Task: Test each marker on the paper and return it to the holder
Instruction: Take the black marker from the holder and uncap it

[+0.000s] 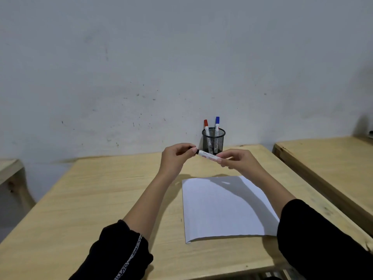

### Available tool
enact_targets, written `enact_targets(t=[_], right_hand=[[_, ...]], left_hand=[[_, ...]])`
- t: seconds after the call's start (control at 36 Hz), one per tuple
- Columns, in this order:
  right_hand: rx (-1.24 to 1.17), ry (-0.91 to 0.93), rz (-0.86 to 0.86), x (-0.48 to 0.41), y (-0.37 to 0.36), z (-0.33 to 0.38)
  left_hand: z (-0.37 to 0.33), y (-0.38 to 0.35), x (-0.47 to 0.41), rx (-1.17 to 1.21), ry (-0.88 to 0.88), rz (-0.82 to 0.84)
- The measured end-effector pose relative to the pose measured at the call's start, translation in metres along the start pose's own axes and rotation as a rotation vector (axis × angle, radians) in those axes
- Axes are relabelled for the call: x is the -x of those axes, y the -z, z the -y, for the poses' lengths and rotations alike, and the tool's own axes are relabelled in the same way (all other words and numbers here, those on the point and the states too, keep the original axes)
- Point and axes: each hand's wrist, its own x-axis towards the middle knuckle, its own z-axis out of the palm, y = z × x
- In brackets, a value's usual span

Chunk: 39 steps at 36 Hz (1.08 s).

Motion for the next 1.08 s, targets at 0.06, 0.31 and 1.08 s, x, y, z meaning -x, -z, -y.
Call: enact_targets(t=[0.06,0.31,1.08], right_hand=[[-0.091,-0.018,-0.026,0.003,0.003,-0.004],[-0.959,-0.142,-0.285,0.007,-0.024,-0.011],[-0.629,-0.085,-0.202,-0.002,-0.035,-0.012]], left_hand=[[0.006,-0.001,0.003,0.057,0.02,-0.005],[0.016,-0.02,0.009,0.311,0.111,-0.045],[0.038,0.046,0.005,-0.471,0.267,-0.032]])
